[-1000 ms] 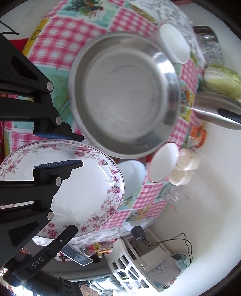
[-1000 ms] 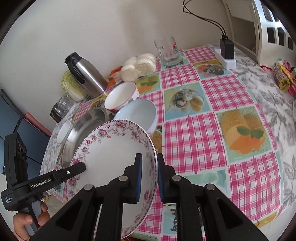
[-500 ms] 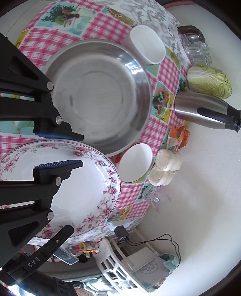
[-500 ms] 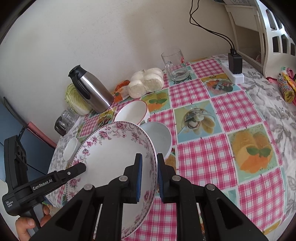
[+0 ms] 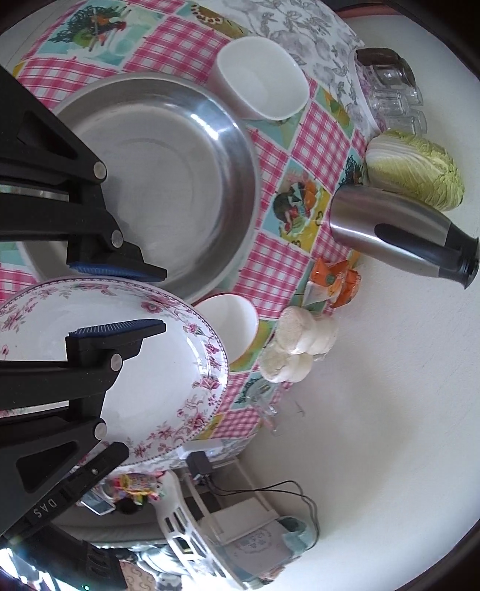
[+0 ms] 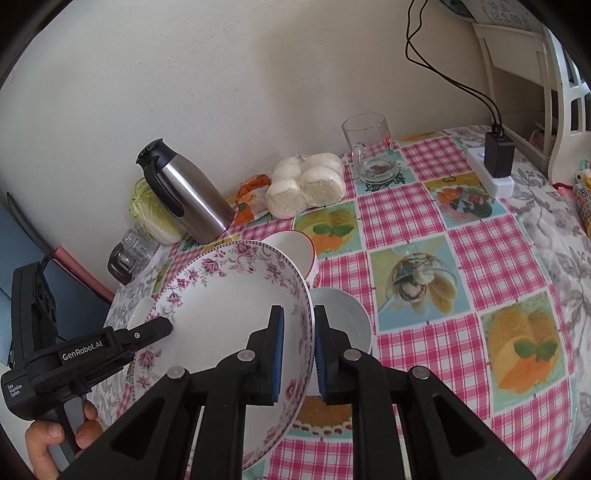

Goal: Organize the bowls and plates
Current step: 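Lower the pink-floral plate into the steel basin with both tools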

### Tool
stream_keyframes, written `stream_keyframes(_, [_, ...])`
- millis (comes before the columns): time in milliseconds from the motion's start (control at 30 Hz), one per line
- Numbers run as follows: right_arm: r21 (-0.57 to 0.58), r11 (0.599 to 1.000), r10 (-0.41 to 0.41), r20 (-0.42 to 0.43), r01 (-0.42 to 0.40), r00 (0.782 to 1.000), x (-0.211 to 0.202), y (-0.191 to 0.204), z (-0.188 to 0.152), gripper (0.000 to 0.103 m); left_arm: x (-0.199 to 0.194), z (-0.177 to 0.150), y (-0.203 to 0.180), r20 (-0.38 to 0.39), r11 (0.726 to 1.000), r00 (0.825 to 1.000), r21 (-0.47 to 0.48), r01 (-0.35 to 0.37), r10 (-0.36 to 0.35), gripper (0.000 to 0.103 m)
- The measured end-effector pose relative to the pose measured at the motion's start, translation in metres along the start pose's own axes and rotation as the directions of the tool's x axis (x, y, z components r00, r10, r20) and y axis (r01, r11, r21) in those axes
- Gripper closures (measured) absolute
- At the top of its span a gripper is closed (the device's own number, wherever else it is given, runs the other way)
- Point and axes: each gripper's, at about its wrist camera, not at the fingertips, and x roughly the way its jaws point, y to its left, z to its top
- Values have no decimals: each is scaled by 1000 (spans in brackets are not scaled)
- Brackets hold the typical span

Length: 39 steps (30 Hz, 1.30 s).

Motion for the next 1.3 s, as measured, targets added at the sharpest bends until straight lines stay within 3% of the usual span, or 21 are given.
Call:
stream_keyframes(200, [-14, 1000, 19, -1, -19, 1000, 14, 16, 9, 87, -3, 19, 25, 2, 998, 999, -54, 42, -42, 81])
stream_keyframes(867, [-91, 988, 108, -144, -122, 984, 84, 104, -23, 87, -29, 28, 149, 35, 964, 998, -262, -39, 50, 81])
stream_keyframes(1300, [-57, 993, 87, -183, -99, 979, 109, 104, -32, 86, -6, 25, 162, -18, 960, 998, -272, -66, 64, 81])
